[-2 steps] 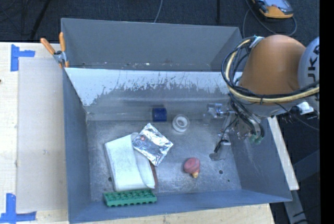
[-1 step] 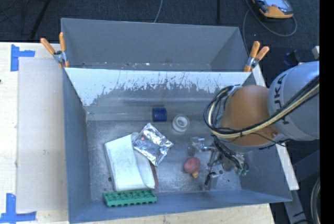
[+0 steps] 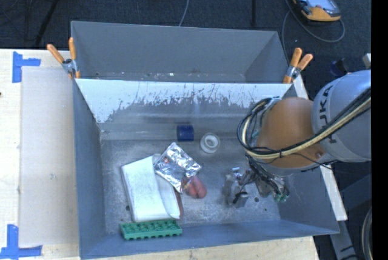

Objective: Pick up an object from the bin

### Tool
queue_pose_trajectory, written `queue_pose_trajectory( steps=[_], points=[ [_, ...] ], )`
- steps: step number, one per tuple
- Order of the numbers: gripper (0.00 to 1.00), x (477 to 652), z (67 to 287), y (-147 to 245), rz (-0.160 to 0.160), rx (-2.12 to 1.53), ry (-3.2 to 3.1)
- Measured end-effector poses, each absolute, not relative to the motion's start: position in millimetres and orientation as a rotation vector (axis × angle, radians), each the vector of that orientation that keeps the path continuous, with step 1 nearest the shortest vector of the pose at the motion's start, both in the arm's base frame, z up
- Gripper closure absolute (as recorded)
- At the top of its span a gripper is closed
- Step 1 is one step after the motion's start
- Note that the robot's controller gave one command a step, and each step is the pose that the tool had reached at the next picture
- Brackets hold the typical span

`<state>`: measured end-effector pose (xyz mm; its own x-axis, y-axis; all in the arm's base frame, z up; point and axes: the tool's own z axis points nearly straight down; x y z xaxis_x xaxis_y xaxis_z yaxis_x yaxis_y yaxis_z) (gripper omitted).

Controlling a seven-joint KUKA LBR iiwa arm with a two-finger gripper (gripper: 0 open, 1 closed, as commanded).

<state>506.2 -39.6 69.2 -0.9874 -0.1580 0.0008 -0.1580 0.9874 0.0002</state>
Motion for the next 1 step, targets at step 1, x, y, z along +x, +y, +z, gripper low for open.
queue_pose_trajectory(
  steps=[1],
  points=[
    [0.00, 506.1, 69.2, -39.4, 0.000, 0.250, -3.131]
  ],
)
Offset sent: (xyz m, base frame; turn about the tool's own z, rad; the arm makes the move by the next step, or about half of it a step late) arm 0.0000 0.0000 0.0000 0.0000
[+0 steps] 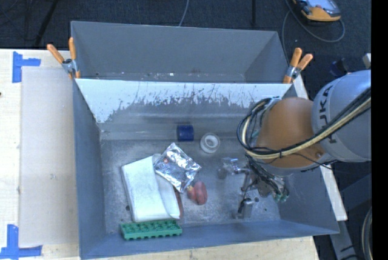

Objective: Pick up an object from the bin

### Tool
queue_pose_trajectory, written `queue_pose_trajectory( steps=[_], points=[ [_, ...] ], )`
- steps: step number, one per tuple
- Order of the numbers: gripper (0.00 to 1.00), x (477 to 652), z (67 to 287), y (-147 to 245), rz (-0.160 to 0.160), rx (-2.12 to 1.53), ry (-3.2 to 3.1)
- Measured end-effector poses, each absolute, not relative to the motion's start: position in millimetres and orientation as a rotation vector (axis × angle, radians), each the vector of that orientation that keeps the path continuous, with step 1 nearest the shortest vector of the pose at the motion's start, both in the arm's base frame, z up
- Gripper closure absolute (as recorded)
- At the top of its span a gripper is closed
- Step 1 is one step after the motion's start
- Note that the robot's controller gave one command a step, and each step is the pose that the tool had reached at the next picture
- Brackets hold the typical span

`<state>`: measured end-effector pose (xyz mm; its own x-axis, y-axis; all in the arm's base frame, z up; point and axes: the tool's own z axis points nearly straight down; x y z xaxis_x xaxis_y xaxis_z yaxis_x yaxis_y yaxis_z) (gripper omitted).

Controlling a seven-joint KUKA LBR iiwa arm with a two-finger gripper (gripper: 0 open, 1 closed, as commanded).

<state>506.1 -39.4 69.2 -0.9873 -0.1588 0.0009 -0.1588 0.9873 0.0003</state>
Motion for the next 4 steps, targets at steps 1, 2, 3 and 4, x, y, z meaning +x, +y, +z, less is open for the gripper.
queue_pose_trajectory(
  steps=[1, 2, 3, 4],
  points=[
    [0.00, 505.5, 69.4, 30.9, -0.006, 0.125, -3.137],
    [0.00, 523.2, 69.5, 42.9, 0.000, -0.290, -3.128],
    [1.00, 523.0, 69.4, 43.0, 0.001, -0.285, -3.128],
    [1.00, 514.0, 231.2, -3.3, 0.001, -0.191, -3.144]
  ],
)
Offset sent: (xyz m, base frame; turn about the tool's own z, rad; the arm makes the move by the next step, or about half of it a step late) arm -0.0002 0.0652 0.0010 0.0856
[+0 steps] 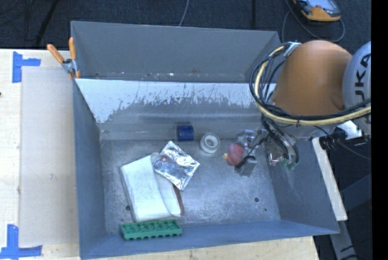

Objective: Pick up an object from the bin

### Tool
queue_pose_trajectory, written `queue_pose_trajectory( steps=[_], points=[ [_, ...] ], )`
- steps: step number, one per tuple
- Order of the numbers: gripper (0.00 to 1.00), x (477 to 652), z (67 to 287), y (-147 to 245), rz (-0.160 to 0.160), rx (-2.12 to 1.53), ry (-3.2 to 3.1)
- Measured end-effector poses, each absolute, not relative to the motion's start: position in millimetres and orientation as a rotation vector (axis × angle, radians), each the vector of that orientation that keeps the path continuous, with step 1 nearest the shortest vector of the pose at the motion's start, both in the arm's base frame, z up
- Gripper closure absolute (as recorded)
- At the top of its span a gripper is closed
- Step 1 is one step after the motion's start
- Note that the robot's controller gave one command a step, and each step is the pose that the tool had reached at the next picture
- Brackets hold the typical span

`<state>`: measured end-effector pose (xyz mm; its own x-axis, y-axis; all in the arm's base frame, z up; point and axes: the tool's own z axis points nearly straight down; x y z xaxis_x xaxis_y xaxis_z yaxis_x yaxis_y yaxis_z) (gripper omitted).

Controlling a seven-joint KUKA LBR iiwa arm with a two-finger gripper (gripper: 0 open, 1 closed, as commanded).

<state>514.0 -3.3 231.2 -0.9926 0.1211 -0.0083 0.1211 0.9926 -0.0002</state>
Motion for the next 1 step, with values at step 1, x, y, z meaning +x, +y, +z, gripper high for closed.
queue_pose_trajectory(
  steps=[1],
  points=[
    [1.00, 519.3, 263.9, -21.4, 0.000, 0.447, 3.107]
  ],
)
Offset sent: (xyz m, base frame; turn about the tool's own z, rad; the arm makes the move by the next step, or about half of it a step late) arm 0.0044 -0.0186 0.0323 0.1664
